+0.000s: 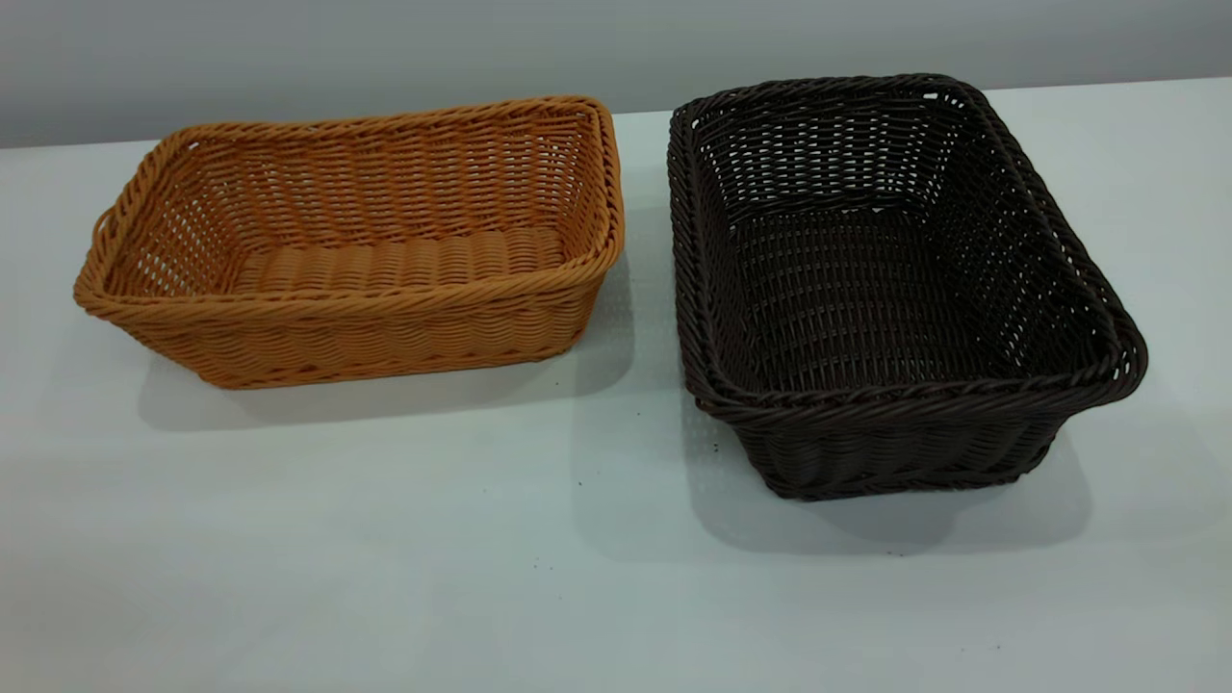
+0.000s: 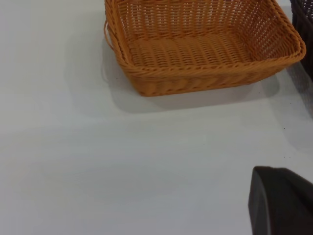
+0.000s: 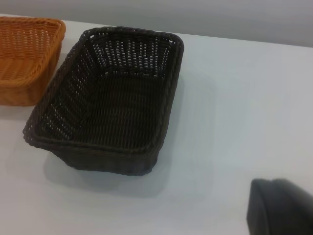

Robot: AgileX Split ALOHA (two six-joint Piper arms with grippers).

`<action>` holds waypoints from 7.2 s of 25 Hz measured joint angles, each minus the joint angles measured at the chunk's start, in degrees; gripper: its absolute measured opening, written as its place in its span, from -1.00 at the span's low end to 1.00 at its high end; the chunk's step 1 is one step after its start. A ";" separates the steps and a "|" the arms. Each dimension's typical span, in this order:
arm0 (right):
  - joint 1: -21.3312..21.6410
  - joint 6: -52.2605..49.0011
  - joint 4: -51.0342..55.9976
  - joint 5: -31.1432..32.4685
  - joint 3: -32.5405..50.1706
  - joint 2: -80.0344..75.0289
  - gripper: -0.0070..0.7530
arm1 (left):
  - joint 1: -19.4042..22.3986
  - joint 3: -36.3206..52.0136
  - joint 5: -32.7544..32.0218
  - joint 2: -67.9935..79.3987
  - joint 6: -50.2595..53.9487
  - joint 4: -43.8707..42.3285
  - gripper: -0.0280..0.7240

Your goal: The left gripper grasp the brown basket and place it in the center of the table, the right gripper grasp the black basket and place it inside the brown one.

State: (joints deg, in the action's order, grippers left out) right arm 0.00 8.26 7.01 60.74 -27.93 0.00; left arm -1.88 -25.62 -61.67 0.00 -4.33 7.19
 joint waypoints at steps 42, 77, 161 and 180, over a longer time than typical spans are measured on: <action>0.00 -3.69 6.06 -1.73 -0.12 0.00 -0.98 | 0.00 -0.59 0.43 0.00 -0.41 0.00 -0.93; 0.00 8.14 72.87 -12.33 -0.44 -50.07 0.36 | -3.73 -13.01 31.21 54.65 -42.07 10.38 0.37; -28.09 -17.75 92.97 -57.80 -10.94 -109.37 0.23 | -15.00 -14.31 40.41 78.58 -43.71 12.41 0.37; -28.09 -15.56 92.80 -50.83 -10.94 -111.43 -0.21 | -15.00 -14.31 40.12 78.58 -43.71 13.73 0.30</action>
State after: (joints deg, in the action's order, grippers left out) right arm -28.09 -7.30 99.81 9.91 -38.87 -111.43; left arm -16.88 -39.93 -21.55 78.58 -48.04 20.93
